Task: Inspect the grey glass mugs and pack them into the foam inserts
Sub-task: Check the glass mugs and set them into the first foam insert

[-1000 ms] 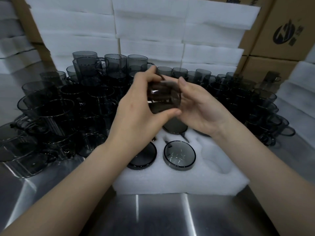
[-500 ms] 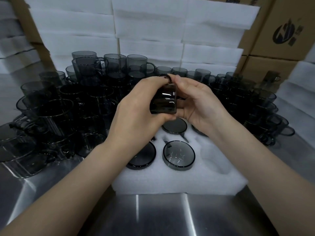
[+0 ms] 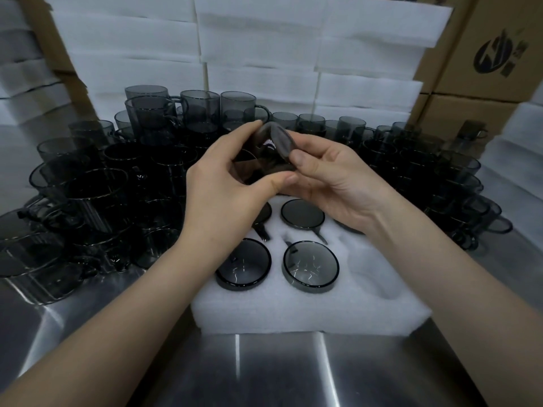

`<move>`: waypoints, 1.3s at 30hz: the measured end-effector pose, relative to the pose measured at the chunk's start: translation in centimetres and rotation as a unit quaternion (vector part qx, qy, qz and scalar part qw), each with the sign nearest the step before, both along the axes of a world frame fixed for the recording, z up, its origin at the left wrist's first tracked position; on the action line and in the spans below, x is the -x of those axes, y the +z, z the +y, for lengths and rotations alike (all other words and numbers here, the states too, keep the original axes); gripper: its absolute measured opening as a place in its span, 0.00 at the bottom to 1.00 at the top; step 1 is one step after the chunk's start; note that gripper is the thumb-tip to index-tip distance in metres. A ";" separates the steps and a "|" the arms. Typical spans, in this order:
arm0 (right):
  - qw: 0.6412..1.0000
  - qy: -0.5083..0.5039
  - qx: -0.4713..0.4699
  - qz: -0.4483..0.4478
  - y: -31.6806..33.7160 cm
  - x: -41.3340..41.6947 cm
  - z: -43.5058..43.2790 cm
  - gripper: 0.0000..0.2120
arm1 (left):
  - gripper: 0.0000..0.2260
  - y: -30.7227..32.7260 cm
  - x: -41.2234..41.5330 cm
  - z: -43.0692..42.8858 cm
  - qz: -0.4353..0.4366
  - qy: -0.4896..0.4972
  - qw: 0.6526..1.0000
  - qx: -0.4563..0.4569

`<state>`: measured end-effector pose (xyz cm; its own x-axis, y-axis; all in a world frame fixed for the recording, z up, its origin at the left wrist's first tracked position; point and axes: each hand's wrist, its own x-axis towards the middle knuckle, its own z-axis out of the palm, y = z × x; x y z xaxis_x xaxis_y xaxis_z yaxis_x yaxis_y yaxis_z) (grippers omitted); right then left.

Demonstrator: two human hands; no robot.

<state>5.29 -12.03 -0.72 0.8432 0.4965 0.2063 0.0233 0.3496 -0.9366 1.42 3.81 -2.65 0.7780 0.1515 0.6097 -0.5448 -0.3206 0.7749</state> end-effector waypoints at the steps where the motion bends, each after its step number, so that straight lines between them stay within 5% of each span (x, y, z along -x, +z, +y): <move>1: 1.000 -0.013 0.005 -0.007 0.0 0.0 0.0 0.19 | 0.28 0.0 -0.1 0.0 0.001 -0.002 1.000 -0.003; 15: 0.957 -0.258 0.078 -0.110 -0.4 0.0 0.8 0.16 | 0.28 0.2 0.4 -0.7 -0.031 -0.001 0.992 -0.122; 21: 0.983 -0.162 0.062 -0.067 0.0 0.4 0.7 0.18 | 0.28 0.0 0.1 -0.4 -0.061 0.033 0.990 -0.120; 26: 0.966 -0.163 0.136 -0.150 -0.3 0.5 0.9 0.21 | 0.27 -0.3 0.0 -0.3 -0.101 0.081 0.976 -0.174; 30: 0.971 -0.131 0.109 -0.168 -0.2 0.1 0.1 0.26 | 0.33 -0.5 -0.1 -0.3 -0.116 0.069 0.965 -0.225; 34: 0.995 -0.049 0.015 -0.088 0.0 -0.2 -0.7 0.23 | 0.38 -0.4 -0.1 -0.1 -0.095 0.003 0.986 -0.138; 39: 0.998 -0.005 0.031 -0.055 0.3 0.1 -0.9 0.20 | 0.30 -0.4 0.2 0.0 -0.041 -0.049 0.998 -0.015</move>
<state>5.18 -12.95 -0.37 0.8226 0.5021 0.2667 0.1298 0.2908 -0.9479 1.22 3.77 -3.09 0.7355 0.0578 0.6751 -0.6361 -0.2841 0.7174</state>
